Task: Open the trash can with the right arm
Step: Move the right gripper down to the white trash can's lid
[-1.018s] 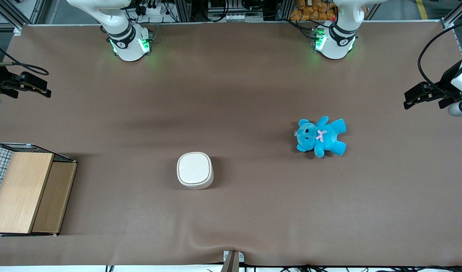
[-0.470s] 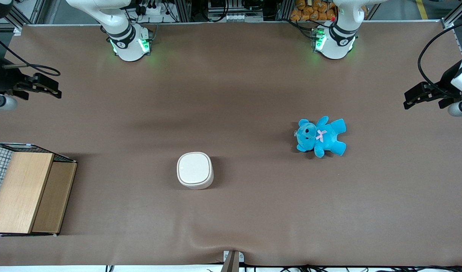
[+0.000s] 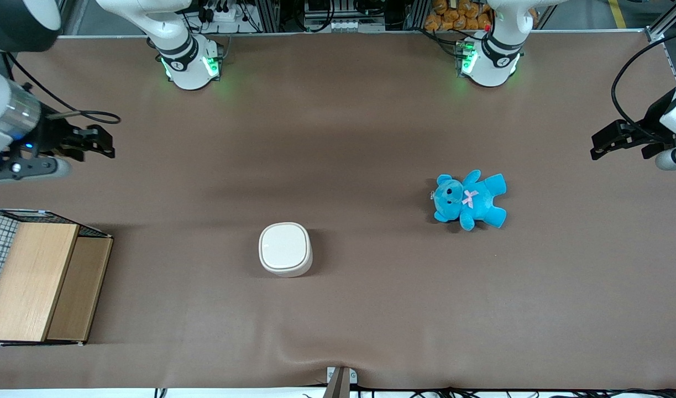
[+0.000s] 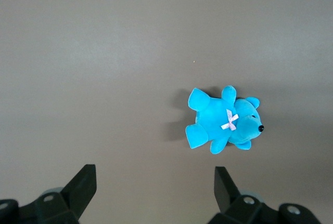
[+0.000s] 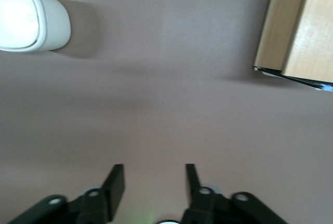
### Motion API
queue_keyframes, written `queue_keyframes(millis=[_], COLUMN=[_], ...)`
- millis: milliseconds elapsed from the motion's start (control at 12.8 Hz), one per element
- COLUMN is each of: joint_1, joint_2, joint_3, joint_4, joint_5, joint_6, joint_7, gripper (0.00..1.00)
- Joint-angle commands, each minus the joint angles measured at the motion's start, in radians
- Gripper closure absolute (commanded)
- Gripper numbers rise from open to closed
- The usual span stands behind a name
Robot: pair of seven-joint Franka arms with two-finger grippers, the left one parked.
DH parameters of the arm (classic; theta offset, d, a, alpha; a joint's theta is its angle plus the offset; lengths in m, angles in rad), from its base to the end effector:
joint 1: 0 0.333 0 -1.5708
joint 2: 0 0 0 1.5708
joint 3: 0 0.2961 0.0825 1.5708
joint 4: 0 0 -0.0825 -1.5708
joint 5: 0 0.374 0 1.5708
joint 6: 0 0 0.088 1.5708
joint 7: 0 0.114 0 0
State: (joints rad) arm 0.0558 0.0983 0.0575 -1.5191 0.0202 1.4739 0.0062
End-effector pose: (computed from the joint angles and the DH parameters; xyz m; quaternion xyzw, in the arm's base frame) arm 0.5557 0.0643 0.5593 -0.9959 -0.0537 0.0722 0.0086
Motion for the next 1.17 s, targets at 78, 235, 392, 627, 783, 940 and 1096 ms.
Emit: queue_keyframes(millis=[78,235,392,627,783,940,1096], joint_1=[0.009,0.036,0.056,0.071,0.120,0.159,0.177], joint_2=[0.136,0.176,0.211,0.279,0.320,0.366,0.403], joint_3=[0.061,0.074,0.091,0.137,0.147,0.148,0.147], joint_4=[0.124,0.135,0.135,0.135,0.134,0.135,0.137], joint_5=[0.012,0.012,0.015,0.024,0.029,0.023,0.024], joint_6=[-0.014,0.037,0.095,0.190,0.267,0.328,0.406], joint_7=[0.098,0.116,0.142,0.187,0.289,0.345,0.344], gripper=[0.76,0.84,0.90,0.95,1.00,1.00,1.00])
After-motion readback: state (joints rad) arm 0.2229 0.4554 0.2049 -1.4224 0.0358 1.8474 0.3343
